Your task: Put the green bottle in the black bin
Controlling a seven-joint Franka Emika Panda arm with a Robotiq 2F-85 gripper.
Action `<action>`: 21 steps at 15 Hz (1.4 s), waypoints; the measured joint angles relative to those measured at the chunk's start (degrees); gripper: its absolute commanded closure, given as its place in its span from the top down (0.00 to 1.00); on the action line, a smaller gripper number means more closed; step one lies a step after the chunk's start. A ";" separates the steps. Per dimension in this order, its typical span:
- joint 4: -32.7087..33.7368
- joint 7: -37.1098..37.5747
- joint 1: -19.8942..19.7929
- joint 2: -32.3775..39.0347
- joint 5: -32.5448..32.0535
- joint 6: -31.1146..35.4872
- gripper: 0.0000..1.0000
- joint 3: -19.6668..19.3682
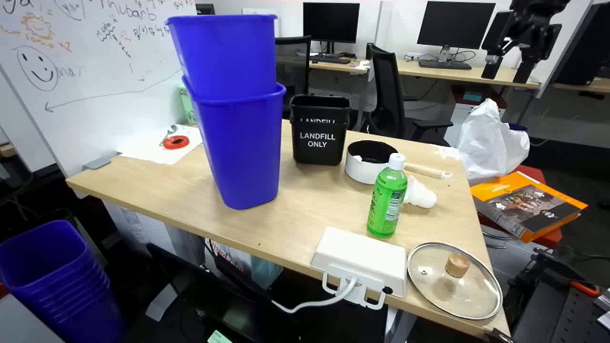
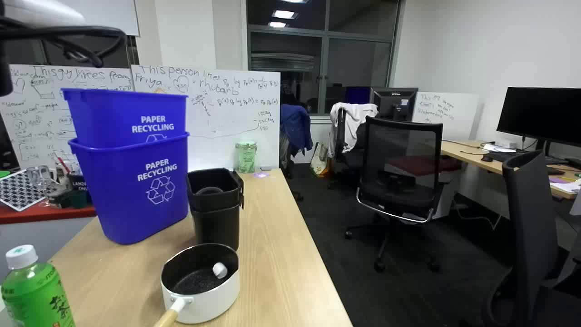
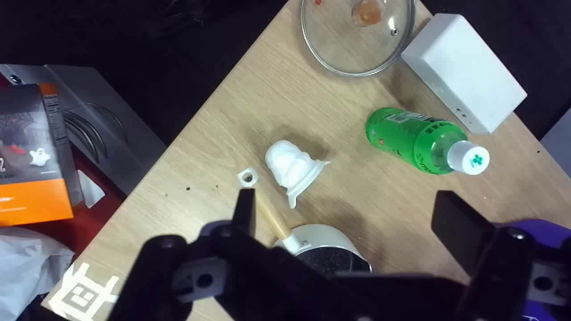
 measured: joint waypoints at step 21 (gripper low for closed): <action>-3.98 -10.39 7.97 9.88 10.10 13.41 1.00 6.42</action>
